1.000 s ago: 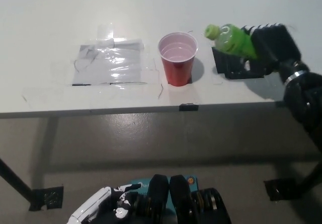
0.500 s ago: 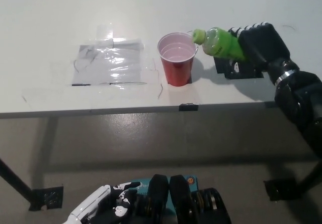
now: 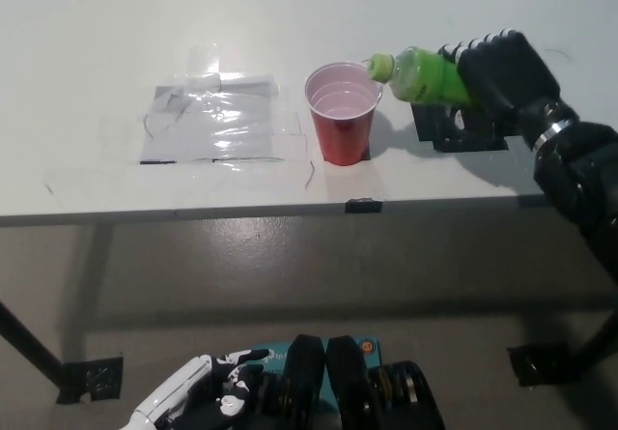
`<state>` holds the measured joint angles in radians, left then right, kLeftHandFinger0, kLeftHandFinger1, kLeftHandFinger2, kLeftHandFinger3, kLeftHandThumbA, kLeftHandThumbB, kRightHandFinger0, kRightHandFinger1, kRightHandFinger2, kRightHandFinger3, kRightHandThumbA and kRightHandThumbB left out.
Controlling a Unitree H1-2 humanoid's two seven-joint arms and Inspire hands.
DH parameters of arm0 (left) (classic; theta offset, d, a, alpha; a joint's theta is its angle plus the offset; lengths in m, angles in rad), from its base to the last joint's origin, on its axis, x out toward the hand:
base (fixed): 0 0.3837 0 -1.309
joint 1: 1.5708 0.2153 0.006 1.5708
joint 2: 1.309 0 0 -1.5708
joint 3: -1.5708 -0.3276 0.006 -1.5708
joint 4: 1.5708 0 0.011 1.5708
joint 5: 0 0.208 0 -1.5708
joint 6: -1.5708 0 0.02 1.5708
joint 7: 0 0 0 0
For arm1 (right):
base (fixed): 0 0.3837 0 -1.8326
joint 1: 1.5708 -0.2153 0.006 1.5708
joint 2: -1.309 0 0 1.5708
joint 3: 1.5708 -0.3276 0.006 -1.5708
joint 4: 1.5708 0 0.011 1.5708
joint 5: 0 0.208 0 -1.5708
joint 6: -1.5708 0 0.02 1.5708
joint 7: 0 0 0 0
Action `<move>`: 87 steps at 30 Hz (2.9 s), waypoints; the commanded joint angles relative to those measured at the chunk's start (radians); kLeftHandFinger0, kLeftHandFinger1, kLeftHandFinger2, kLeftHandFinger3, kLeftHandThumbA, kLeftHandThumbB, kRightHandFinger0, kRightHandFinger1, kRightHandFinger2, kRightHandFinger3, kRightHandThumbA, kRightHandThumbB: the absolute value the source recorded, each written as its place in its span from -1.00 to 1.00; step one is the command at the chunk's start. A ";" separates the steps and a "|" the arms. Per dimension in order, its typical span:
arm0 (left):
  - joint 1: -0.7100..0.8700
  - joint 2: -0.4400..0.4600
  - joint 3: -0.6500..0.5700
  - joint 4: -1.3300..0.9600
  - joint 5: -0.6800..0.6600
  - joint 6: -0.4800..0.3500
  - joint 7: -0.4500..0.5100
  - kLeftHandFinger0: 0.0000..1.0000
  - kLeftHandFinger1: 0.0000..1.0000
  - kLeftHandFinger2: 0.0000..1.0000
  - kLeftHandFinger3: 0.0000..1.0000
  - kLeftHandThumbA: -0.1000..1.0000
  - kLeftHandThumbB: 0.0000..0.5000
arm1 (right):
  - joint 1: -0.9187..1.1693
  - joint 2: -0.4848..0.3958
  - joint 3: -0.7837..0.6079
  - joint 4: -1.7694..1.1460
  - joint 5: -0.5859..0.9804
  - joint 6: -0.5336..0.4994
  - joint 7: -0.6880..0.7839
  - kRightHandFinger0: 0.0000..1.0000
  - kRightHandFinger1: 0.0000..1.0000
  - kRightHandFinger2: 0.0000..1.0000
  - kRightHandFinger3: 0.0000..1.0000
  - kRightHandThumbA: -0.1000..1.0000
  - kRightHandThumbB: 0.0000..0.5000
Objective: The robot uses its right hand to pick up a bottle kept in the middle of the desk and tilt it into a cup kept next to it to pour water out
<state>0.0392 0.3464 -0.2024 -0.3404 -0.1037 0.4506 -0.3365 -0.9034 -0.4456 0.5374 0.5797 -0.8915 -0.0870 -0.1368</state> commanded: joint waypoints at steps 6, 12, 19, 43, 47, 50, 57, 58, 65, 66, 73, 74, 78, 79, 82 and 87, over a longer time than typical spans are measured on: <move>-0.010 0.016 0.001 -0.029 0.000 0.018 -0.017 0.65 0.90 0.89 1.00 1.00 0.95 | -0.151 -0.015 0.001 -0.012 -0.097 0.024 0.003 -1.00 -0.83 -0.47 -0.22 -0.86 -0.18; -0.009 0.015 -0.002 -0.028 0.002 0.016 -0.017 0.67 0.90 0.88 1.00 1.00 0.96 | -0.163 0.020 -0.001 -0.014 -0.109 0.033 0.010 -1.00 -0.92 -0.54 -0.33 -0.89 -0.24; -0.009 0.017 -0.001 -0.029 0.000 0.015 -0.019 0.66 0.90 0.90 1.00 1.00 0.94 | -0.181 0.022 0.005 0.003 -0.141 0.025 0.001 -1.00 -1.00 -0.67 -0.21 -0.85 -0.25; -0.021 0.019 -0.001 -0.031 0.000 0.019 -0.019 0.62 0.88 0.89 1.00 1.00 0.94 | -0.317 -0.077 0.067 -0.002 -0.270 -0.055 -0.008 -1.00 -1.00 -0.90 -0.18 -0.81 0.00; -0.026 0.021 -0.005 -0.032 -0.001 0.019 -0.020 0.63 0.89 0.90 1.00 1.00 0.96 | -0.317 -0.062 0.083 0.001 -0.303 -0.057 -0.067 -1.00 -1.00 -1.00 -0.23 -0.79 0.17; -0.027 0.022 -0.003 -0.030 -0.003 0.018 -0.023 0.62 0.89 0.90 1.00 1.00 0.96 | -0.320 -0.045 0.089 0.027 -0.304 -0.064 -0.093 -1.00 -1.00 -0.98 -0.25 -0.82 0.11; -0.028 0.024 -0.002 -0.033 -0.003 0.019 -0.020 0.59 0.88 0.88 1.00 1.00 0.94 | -0.327 -0.061 0.105 0.029 -0.351 -0.064 -0.116 -1.00 -1.00 -1.00 -0.31 -0.82 0.23; -0.029 0.026 -0.001 -0.035 -0.002 0.019 -0.021 0.59 0.88 0.88 1.00 1.00 0.93 | -0.329 -0.064 0.105 0.025 -0.351 -0.068 -0.106 -1.00 -1.00 -1.00 -0.33 -0.84 0.22; -0.030 0.026 -0.005 -0.031 0.001 0.019 -0.018 0.63 0.89 0.88 1.00 1.00 0.93 | -0.329 -0.085 0.110 0.026 -0.370 -0.096 -0.129 -1.00 -1.00 -1.00 -0.49 -0.86 0.11; -0.031 0.026 -0.004 -0.030 -0.001 0.019 -0.021 0.63 0.90 0.89 1.00 1.00 0.93 | -0.330 -0.084 0.112 0.023 -0.371 -0.098 -0.121 -1.00 -1.00 -0.98 -0.48 -0.89 0.06; -0.032 0.030 -0.003 -0.031 -0.001 0.019 -0.019 0.63 0.89 0.91 1.00 1.00 0.97 | -0.339 -0.051 0.152 0.064 -0.407 -0.119 -0.210 -1.00 -1.00 -0.86 -0.78 -0.86 -0.47; -0.033 0.030 -0.003 -0.029 -0.002 0.019 -0.020 0.63 0.89 0.91 1.00 1.00 0.97 | -0.338 -0.045 0.151 0.065 -0.399 -0.122 -0.205 -1.00 -1.00 -0.84 -0.75 -0.85 -0.46; -0.033 0.029 -0.001 -0.028 -0.003 0.019 -0.019 0.63 0.90 0.92 1.00 1.00 0.98 | -0.332 -0.022 0.143 0.061 -0.375 -0.138 -0.193 -1.00 -0.95 -0.76 -0.66 -0.82 -0.42; -0.033 0.031 -0.004 -0.031 0.002 0.019 -0.017 0.63 0.90 0.92 1.00 1.00 0.98 | -0.342 -0.014 0.170 0.086 -0.415 -0.137 -0.259 -1.00 -1.00 -0.83 -0.49 -0.84 -0.29; -0.032 0.028 -0.001 -0.031 0.001 0.019 -0.019 0.63 0.90 0.92 1.00 1.00 0.95 | -0.347 -0.010 0.199 0.083 -0.453 -0.114 -0.262 -1.00 -1.00 -0.86 -0.61 -0.81 -0.33; -0.033 0.026 0.000 -0.028 -0.003 0.019 -0.020 0.60 0.87 0.90 1.00 1.00 0.95 | -0.358 -0.016 0.233 0.108 -0.481 -0.108 -0.323 -1.00 -1.00 -0.89 -0.69 -0.73 -0.32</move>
<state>0.0199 0.3567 -0.2043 -0.3428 -0.1035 0.4562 -0.3368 -1.1566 -0.4440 0.7714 0.6939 -1.3265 -0.2114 -0.3552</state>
